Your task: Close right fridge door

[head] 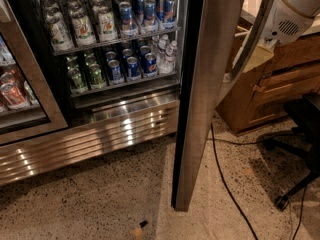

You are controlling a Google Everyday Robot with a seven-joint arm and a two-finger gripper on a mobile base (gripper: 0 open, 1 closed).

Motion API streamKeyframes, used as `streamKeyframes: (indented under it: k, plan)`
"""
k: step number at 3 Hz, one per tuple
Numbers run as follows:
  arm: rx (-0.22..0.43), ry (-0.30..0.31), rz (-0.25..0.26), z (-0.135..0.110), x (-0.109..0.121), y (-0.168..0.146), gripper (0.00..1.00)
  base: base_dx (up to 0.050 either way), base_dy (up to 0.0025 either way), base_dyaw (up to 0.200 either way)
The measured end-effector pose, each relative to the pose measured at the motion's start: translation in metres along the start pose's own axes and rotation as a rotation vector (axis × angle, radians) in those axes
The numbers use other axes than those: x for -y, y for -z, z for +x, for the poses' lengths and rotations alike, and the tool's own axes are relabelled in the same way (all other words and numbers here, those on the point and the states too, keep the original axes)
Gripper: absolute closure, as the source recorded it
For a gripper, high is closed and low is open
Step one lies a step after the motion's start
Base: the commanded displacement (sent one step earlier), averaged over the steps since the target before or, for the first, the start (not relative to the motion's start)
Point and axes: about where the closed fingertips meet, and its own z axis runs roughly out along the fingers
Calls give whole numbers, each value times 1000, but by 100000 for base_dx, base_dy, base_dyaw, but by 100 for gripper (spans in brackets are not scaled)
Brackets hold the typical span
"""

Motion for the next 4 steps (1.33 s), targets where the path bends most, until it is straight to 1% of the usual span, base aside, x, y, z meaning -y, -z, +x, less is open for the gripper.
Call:
streamKeyframes:
  k: [2, 4]
  plan:
    - [0, 0, 0, 0, 0, 0, 100, -2937, -237, 16006]
    - [0, 0, 0, 0, 0, 0, 100, 4888, 10, 167]
